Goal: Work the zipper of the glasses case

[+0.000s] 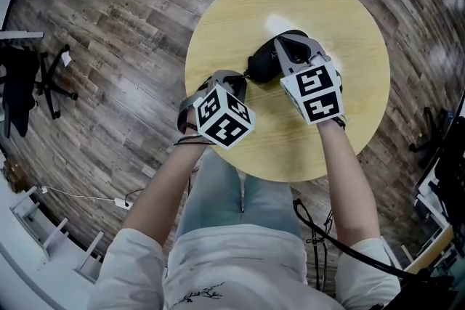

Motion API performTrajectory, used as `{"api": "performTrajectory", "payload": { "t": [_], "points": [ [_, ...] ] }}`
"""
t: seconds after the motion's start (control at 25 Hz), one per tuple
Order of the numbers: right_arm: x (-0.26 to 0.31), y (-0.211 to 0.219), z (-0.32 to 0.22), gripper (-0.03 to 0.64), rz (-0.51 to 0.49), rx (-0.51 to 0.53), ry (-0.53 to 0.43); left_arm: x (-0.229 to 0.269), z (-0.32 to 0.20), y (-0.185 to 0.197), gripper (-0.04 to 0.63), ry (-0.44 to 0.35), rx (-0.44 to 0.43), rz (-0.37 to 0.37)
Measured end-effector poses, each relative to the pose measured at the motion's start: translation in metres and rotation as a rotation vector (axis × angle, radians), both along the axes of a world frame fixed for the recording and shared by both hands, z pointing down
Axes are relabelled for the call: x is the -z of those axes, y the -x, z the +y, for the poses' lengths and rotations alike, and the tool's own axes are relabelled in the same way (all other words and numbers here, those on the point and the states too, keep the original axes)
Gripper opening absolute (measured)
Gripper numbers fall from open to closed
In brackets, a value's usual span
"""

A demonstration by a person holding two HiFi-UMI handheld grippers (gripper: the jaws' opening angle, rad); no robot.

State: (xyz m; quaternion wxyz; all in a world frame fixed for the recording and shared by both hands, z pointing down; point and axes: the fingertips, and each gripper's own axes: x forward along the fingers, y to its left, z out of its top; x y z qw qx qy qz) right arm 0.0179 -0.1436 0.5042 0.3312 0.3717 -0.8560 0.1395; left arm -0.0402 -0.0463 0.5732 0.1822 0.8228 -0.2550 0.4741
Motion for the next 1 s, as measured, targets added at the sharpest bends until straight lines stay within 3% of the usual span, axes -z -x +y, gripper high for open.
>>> {"api": "performTrajectory", "payload": {
  "t": [0.12, 0.24, 0.44, 0.68, 1.0],
  "points": [
    [0.001, -0.001, 0.0, -0.006, -0.003, -0.008, -0.007, -0.003, 0.0, 0.0, 0.008, -0.06, -0.062, -0.044],
    [0.001, 0.001, -0.001, -0.006, -0.007, -0.005, -0.006, -0.002, -0.004, 0.001, 0.008, -0.106, -0.071, -0.058],
    [0.002, 0.0, 0.0, -0.006, -0.001, -0.002, -0.012, 0.001, -0.005, -0.003, 0.008, -0.118, -0.092, -0.03],
    [0.004, 0.0, 0.001, -0.006, -0.009, -0.003, -0.019, 0.002, -0.003, -0.007, 0.052, -0.174, -0.205, -0.067],
    [0.004, 0.002, 0.002, -0.006, -0.021, -0.002, -0.018, 0.007, -0.006, -0.002, 0.021, -0.203, -0.18, -0.071]
  ]
}}
